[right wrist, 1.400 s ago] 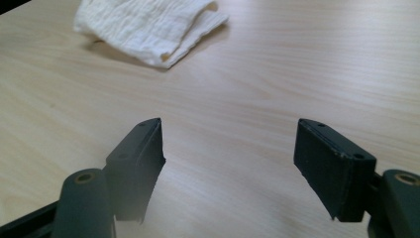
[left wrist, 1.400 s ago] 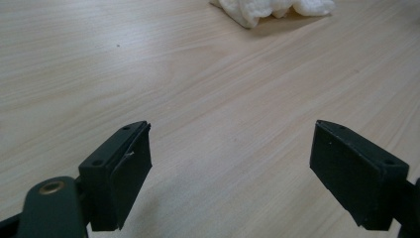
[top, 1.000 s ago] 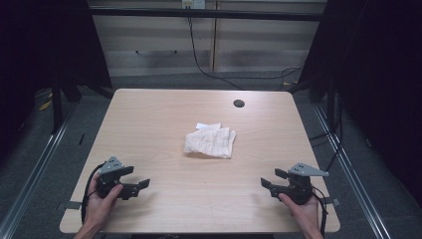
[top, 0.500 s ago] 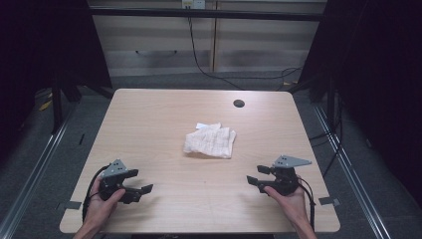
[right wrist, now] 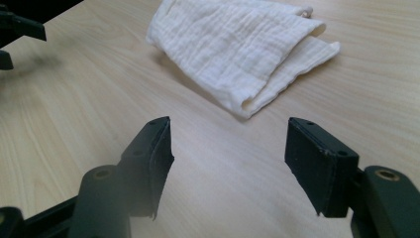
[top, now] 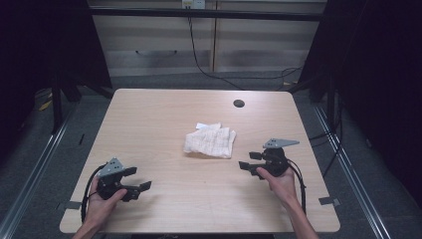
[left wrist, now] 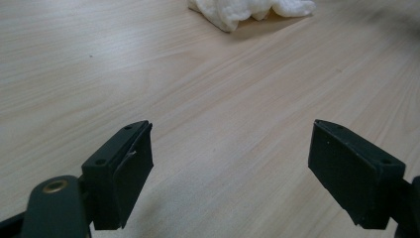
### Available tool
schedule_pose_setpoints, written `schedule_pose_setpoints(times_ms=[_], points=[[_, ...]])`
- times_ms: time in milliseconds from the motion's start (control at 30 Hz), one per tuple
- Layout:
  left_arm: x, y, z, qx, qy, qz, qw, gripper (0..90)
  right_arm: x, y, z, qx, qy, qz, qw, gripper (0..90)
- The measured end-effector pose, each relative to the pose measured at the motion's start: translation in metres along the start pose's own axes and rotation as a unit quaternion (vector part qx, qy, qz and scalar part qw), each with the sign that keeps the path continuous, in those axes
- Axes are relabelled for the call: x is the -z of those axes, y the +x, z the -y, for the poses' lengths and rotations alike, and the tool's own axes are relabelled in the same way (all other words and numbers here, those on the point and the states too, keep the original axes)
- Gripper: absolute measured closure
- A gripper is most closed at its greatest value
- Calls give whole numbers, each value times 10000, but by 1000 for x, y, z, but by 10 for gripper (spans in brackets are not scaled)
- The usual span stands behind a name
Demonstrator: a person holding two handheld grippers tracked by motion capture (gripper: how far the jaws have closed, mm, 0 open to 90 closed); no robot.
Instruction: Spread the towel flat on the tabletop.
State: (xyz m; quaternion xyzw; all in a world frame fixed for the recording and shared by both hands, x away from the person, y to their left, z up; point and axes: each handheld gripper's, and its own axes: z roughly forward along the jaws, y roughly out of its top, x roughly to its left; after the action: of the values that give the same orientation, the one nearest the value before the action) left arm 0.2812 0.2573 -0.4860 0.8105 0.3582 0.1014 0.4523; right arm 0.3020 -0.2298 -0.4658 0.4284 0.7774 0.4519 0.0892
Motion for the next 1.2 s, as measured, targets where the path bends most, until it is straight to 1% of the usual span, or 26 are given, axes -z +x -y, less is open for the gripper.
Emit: schedule_pose_setpoints(times_ms=[100, 133, 200, 267, 333, 400, 433, 467, 500, 533, 600, 633, 667, 700, 733, 800, 833, 900, 933, 1067, 1100, 1200], points=[[1, 1, 0, -29, -28, -30, 10000, 171, -6, -3, -8, 7, 16, 127, 9999, 349], [1, 1, 0, -2, -43, -4, 10000, 171, -9, -5, -12, -14, 110, 131, 9999, 346], [2, 2, 0, 4, -40, -17, 10000, 171, -14, -7, -15, -16, 196, 77, 9998, 346], [2, 3, 0, 16, -38, -57, 10000, 171, -19, -7, -21, -9, 203, 43, 9998, 352], [2, 4, 0, 25, -36, -68, 10000, 171, -25, -7, -29, 135, 256, 56, 9996, 370], [2, 4, 0, 20, -37, -74, 10000, 171, -31, -7, -35, 175, 287, 59, 9994, 378], [2, 4, 0, 12, -53, -76, 10000, 171, -37, -8, -40, 253, 255, 46, 9993, 401], [3, 3, 0, 3, -80, -111, 9999, 172, -40, -8, -43, 230, 264, 23, 9994, 402], [4, 2, 0, 3, -136, -122, 9998, 177, -43, -7, -45, 256, 286, 2, 9993, 406], [6, 1, -1, -52, -188, -146, 9997, 183, -47, -6, -48, 333, 313, 13, 9990, 412], [6, 1, 0, -77, -183, -135, 9997, 183, -60, -5, -55, 523, 509, 15, 9973, 421], [6, 1, 0, -73, -179, -143, 9997, 183, -60, -5, -55, 523, 509, 15, 9973, 421], [6, 2, 0, -29, -196, -147, 9997, 183, -64, -6, -56, 555, 534, 5, 9970, 428], [6, 2, 0, -28, -191, -155, 9997, 183, -68, -7, -58, 509, 565, -46, 9971, 429], [6, 3, 0, -28, -188, -158, 9997, 183, -71, -8, -59, 474, 567, -49, 9973, 430], [7, 4, 0, -19, -211, -147, 9997, 183, -77, -11, -61, 475, 580, -70, 9972, 428], [6, 4, 0, -26, -204, -145, 9997, 183, -82, -14, -62, 469, 609, -35, 9970, 427], [6, 4, 0, -13, -184, -149, 9997, 183, -87, -17, -64, 452, 609, 5, 9971, 436], [6, 4, 0, -43, -180, -176, 9997, 183, -88, -18, -65, 428, 621, 25, 9971, 448], [6, 4, 0, -53, -174, -217, 9996, 188, -97, -22, -71, 469, 727, 73, 9962, 457], [6, 4, 0, -31, -170, -208, 9996, 188, -99, -23, -72, 468, 719, 52, 9963, 459], [6, 4, 0, -57, -179, -220, 9996, 188, -108, -25, -72, 424, 721, 76, 9965, 437]])
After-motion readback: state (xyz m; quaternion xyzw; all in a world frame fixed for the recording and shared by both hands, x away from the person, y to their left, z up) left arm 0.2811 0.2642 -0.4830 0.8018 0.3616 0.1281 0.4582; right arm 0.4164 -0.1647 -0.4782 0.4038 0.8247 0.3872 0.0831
